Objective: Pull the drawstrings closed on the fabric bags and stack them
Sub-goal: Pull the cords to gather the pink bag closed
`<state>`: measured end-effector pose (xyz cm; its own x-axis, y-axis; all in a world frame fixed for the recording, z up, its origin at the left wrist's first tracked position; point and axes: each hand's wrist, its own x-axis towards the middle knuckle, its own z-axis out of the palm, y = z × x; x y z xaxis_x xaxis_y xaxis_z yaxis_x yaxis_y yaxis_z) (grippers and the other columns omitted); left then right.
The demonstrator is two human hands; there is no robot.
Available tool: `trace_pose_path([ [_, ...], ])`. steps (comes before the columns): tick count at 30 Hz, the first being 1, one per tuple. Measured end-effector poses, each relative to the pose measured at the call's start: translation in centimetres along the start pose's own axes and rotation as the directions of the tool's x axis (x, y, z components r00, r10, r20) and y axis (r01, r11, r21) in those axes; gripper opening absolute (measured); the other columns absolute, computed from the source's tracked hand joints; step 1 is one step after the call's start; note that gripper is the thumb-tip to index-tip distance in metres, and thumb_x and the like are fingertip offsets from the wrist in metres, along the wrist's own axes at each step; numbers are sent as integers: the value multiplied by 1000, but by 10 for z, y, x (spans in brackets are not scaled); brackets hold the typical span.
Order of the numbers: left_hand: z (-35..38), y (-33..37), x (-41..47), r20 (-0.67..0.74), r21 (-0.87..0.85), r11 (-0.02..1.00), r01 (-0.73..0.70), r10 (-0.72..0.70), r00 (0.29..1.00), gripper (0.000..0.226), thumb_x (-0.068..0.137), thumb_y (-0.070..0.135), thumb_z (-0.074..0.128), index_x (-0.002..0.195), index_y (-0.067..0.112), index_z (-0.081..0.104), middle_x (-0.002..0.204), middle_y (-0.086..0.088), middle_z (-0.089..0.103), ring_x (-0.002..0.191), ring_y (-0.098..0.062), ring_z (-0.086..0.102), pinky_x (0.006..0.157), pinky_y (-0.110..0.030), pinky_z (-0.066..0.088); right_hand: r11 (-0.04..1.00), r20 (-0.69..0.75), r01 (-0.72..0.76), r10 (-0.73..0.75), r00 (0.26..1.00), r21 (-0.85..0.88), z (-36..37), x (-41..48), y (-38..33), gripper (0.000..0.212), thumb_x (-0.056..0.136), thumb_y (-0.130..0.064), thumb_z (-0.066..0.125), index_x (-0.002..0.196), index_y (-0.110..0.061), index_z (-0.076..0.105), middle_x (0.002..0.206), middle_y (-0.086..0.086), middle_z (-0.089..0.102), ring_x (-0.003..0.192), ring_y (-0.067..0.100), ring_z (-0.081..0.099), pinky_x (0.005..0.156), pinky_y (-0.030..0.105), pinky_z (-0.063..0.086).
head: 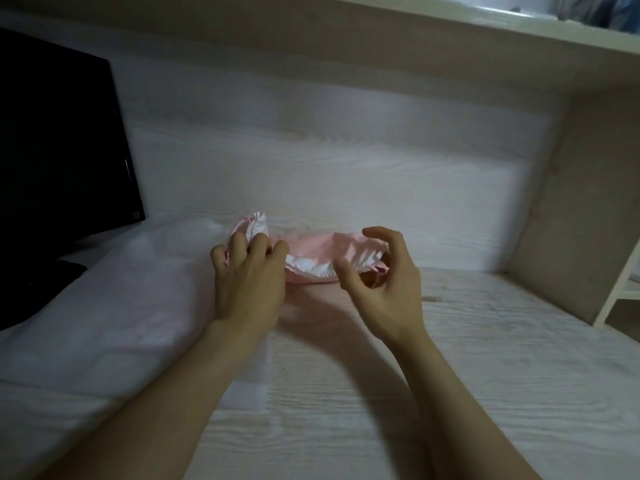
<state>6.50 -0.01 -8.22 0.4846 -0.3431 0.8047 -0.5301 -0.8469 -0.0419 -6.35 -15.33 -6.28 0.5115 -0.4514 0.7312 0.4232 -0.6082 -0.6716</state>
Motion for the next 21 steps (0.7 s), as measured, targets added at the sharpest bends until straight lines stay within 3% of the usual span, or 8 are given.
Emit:
trace_pose_path([
  [3, 2, -1, 1, -17, -66, 998, -9, 8, 1000, 19, 83, 16, 68, 102, 20, 71, 100, -8, 63, 105, -40, 56, 83, -49, 37, 976, -53, 114, -126, 991, -187, 2, 2, 9, 36, 93, -24, 75, 123, -22, 56, 93, -17, 69, 62, 10, 71, 63, 26, 55],
  [6, -8, 2, 3, -37, -351, 935, 56, -73, 997, 37, 83, 21, 46, 114, 17, 66, 115, -10, 57, 103, -38, 57, 86, -49, 46, 987, -72, 50, -61, 996, -155, 1, 6, 17, 33, 98, -19, 69, 127, -22, 54, 96, -31, 66, 55, 14, 70, 63, 43, 59],
  [10, -20, 5, 4, -162, -651, 754, 85, -248, 955, 59, 76, -10, 51, 131, 12, 51, 137, -15, 38, 101, -32, 56, 81, -37, 49, 991, -194, -52, 28, 981, -120, -1, 8, 23, 42, 99, -12, 63, 134, -28, 47, 77, -3, 68, 61, 17, 64, 69, 45, 57],
  [13, -22, 2, 6, -159, -730, 663, 165, -399, 903, 72, 76, -19, 48, 142, 11, 43, 142, -16, 33, 104, -23, 49, 77, -31, 44, 981, -307, -144, 98, 947, -129, -6, 12, 31, 40, 102, -18, 57, 139, -23, 42, 66, -1, 62, 58, 10, 59, 66, 33, 48],
  [16, -16, -1, 8, -93, -757, 614, 221, -437, 894, 60, 88, -15, 51, 144, 4, 42, 144, -20, 41, 111, -24, 48, 85, -24, 37, 969, -374, -210, 147, 916, -133, -10, 14, 31, 37, 104, -24, 57, 138, -16, 44, 70, -3, 62, 60, 1, 59, 59, 13, 42],
  [19, -8, -4, 10, -97, -729, 643, 237, -439, 893, 40, 91, -10, 53, 129, -1, 50, 132, -21, 54, 113, -33, 56, 87, -20, 36, 957, -467, -265, 180, 865, -121, -13, 16, 30, 36, 103, -33, 59, 131, -11, 52, 77, -13, 61, 70, 1, 59, 74, 27, 46],
  [21, -6, -8, 11, -91, -702, 660, 267, -455, 886, 24, 92, -4, 54, 115, 2, 57, 112, -20, 66, 101, -39, 62, 83, -30, 42, 950, -526, -295, 198, 827, -105, -17, 20, 36, 31, 100, -38, 59, 113, -10, 62, 76, -12, 60, 69, 5, 57, 75, 38, 51],
])
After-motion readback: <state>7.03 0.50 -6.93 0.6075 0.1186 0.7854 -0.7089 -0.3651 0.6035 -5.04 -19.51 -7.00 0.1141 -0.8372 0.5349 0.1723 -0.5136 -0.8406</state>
